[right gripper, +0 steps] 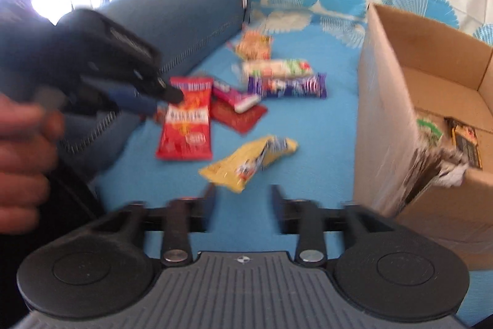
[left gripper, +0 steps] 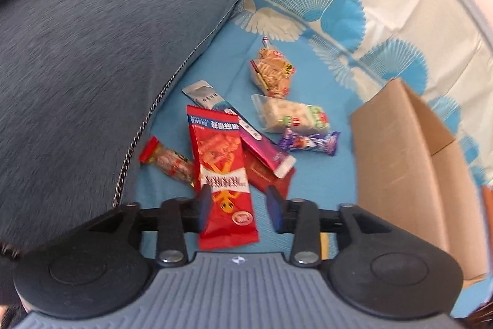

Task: Organize snacks
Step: 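Grasp the red spicy-strip packet with the left gripper while the right gripper grasps the yellow wafer stick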

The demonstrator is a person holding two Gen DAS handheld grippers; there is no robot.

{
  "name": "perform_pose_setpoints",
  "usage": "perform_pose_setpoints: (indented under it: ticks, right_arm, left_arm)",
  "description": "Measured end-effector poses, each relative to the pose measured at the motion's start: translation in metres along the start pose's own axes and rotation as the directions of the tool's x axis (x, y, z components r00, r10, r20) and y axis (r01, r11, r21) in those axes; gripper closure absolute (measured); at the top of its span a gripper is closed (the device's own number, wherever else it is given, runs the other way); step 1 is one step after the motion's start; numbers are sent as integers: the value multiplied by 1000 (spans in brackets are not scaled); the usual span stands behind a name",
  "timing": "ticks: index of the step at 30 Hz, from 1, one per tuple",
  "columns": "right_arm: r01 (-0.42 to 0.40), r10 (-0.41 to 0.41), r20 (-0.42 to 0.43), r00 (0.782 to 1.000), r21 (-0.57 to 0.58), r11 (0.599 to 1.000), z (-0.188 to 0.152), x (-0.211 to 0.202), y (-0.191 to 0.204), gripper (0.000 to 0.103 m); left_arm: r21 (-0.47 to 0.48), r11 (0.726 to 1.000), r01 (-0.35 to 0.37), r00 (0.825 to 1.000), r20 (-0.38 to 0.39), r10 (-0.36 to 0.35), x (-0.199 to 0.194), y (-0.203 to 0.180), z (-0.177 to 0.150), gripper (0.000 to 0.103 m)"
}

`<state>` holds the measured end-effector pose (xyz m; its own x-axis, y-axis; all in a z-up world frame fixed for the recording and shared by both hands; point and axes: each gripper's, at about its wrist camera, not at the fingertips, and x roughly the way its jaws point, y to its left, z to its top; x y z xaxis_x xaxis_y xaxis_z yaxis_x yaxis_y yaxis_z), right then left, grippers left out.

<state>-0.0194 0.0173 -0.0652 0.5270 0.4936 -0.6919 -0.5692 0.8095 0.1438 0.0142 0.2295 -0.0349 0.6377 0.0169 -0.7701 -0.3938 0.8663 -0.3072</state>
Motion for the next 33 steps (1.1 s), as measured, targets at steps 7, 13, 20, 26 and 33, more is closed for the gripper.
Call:
perform_pose_setpoints:
  ticks: [7,13,20,26,33]
  right_arm:
    - [-43,41,71,997,31,999,10,6,-4,37]
    - [-4,3,3,1000,103,995,15,40,-14,37]
    - [52,-46,-85,995,65,996,1,55,-15,77]
    - [92,-90,-98,991,24,995,-9,44,-9,77]
    - [93,-89,-126,988,24,995,-17,31,-12,76]
  left_arm:
    - [10,996,-90,995,-35,90,25,-7,4,30]
    - [4,995,-103,994,-47,103,28,-6,4,29]
    - [61,986,-157,986,-48,160,36,-18,1,20]
    - [148,964,-222,970,-68,234,59,-34,-8,17]
    - [257,919,-299,952,12,307,64,-51,-24,38]
